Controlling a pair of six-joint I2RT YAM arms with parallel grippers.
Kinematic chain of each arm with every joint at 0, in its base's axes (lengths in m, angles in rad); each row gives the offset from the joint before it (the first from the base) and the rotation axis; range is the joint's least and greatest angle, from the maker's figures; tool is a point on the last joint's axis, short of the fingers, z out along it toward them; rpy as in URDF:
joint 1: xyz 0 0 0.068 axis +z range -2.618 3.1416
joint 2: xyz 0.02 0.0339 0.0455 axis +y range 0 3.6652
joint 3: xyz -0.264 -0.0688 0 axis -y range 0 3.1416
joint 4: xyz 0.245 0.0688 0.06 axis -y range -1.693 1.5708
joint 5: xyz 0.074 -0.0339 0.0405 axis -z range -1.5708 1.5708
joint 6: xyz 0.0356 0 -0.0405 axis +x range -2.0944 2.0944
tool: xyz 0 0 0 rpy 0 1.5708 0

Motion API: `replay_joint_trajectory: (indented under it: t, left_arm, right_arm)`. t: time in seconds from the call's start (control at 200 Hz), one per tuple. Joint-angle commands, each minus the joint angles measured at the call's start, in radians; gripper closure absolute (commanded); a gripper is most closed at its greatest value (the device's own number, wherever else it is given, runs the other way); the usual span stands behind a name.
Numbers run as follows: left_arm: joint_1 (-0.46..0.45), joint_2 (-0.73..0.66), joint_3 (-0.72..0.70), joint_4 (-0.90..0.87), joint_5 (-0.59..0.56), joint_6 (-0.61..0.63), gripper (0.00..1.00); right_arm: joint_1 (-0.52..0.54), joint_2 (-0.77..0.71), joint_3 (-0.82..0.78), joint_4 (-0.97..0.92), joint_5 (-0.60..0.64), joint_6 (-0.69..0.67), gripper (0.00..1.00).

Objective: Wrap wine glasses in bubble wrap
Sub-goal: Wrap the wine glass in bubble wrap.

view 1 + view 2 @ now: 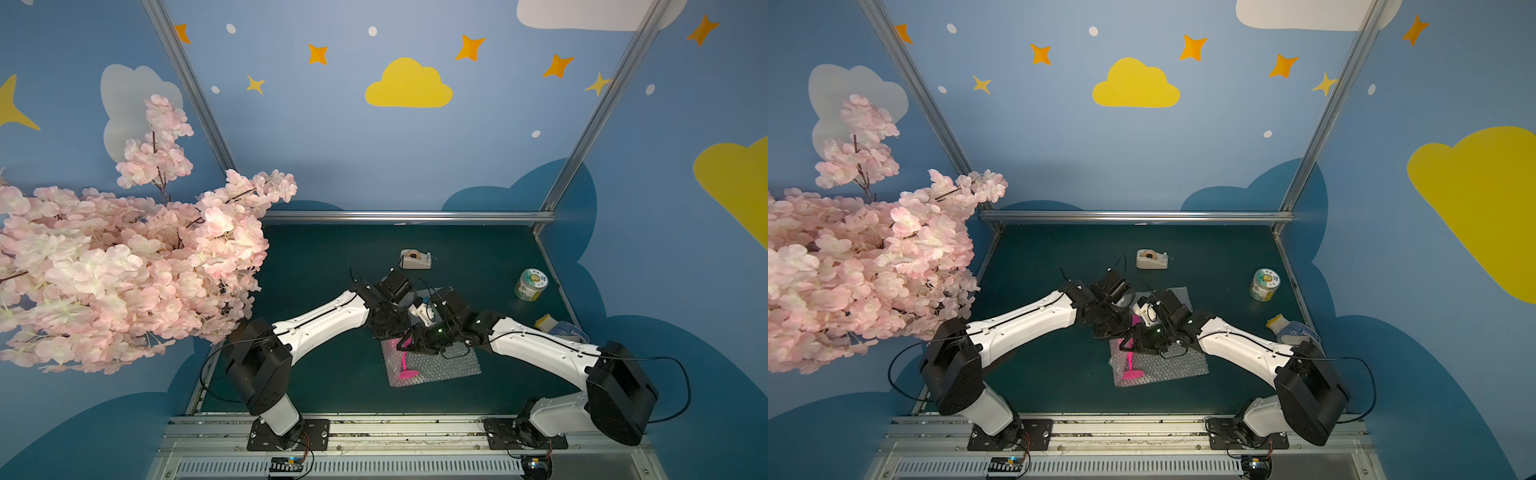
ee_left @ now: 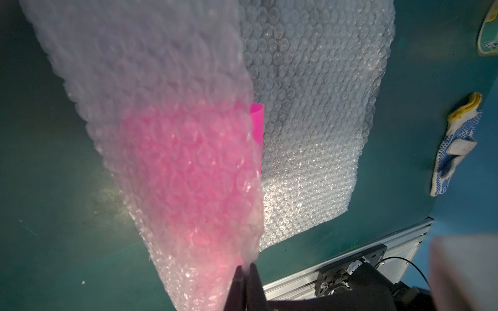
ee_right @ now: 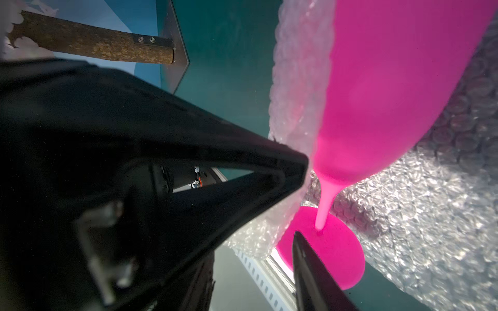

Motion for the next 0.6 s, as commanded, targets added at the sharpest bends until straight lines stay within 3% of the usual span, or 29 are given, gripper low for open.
replay_joint_trajectory:
  t: [0.0,0.22,0.481,0.596]
  left_arm:
    - [-0.009,0.012,0.018,-0.023,0.011,-0.009,0.97]
    - [-0.010,0.018,0.031,-0.031,0.016,0.000,0.97]
    - [-0.010,0.024,0.033,-0.022,0.039,0.009,0.97]
    - [-0.011,0.025,0.033,-0.023,0.041,0.008,0.97]
  right_arm:
    - [-0.007,0.041,0.000,0.019,0.015,0.008,0.57]
    - [-0.008,0.066,-0.002,0.049,0.007,0.018,0.66]
    - [-0.012,0.081,-0.021,0.095,-0.010,0.015,0.89]
    - [-0.014,0.079,-0.024,0.093,-0.010,0.002,0.95]
